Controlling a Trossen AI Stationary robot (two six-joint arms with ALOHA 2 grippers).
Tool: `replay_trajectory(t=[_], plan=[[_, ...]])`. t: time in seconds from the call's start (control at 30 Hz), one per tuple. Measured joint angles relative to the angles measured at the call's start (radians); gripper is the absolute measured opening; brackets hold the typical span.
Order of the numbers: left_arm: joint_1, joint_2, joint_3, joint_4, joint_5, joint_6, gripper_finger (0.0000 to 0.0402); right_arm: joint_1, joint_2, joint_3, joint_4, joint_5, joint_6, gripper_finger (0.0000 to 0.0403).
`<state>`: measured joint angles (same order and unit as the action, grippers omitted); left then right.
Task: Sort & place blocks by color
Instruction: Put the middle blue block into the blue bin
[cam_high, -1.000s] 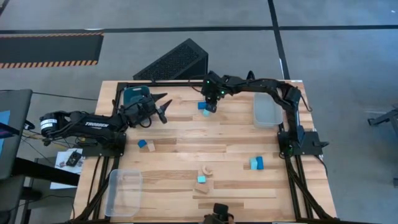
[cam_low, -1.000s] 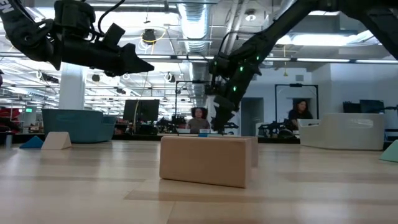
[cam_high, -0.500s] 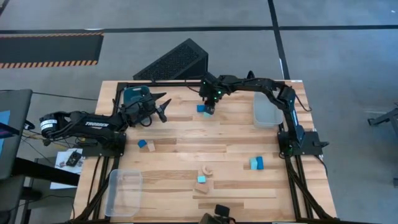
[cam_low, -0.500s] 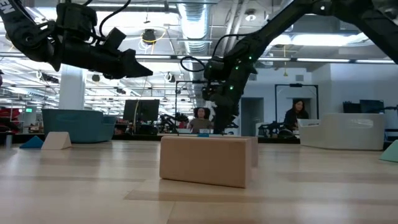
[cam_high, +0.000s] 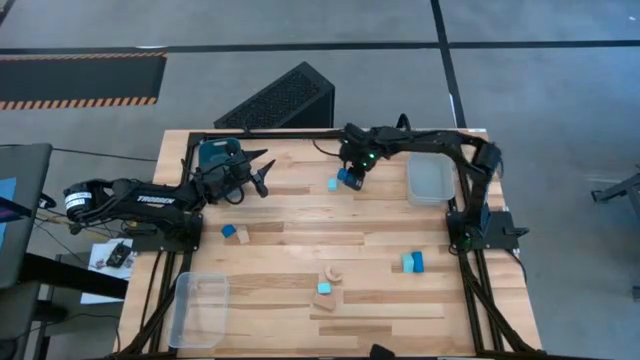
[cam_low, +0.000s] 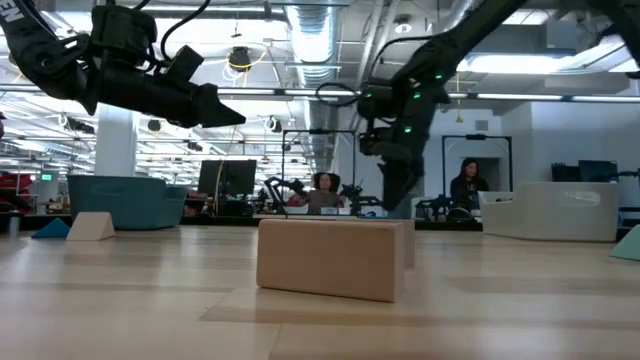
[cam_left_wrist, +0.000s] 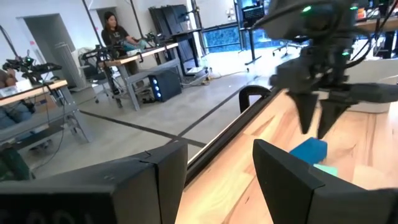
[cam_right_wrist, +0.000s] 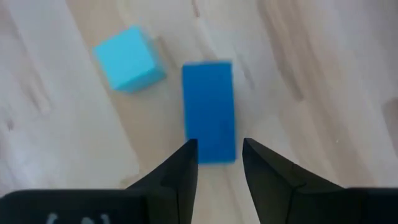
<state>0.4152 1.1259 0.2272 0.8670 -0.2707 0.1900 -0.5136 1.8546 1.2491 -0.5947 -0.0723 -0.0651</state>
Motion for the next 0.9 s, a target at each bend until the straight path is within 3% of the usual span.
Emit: replay_trajectory(t=[0.27, 0.57, 0.7, 0.9], plan=[[-0.002, 0.0, 0.0, 0.003, 0.005, -0.084, 0.0174, 0.021, -0.177, -0.22, 0.175, 0.006, 0.109, 0.0158], [-0.039, 0.0, 0.0, -0.005, 0.053, -0.207, 0.0174, 0.11, -0.3, -0.356, 0.272, 0.203, 0.178, 0.0164], [-0.071, -0.018, 0.0, -0.013, 0.058, -0.23, 0.0174, 0.164, -0.406, -0.444, 0.346, 0.211, 0.199, 0.0166], [-0.116, -0.111, -0.001, -0.164, 0.047, -0.247, 0.0174, 0.156, -0.495, -0.566, 0.492, 0.208, 0.196, 0.0185]])
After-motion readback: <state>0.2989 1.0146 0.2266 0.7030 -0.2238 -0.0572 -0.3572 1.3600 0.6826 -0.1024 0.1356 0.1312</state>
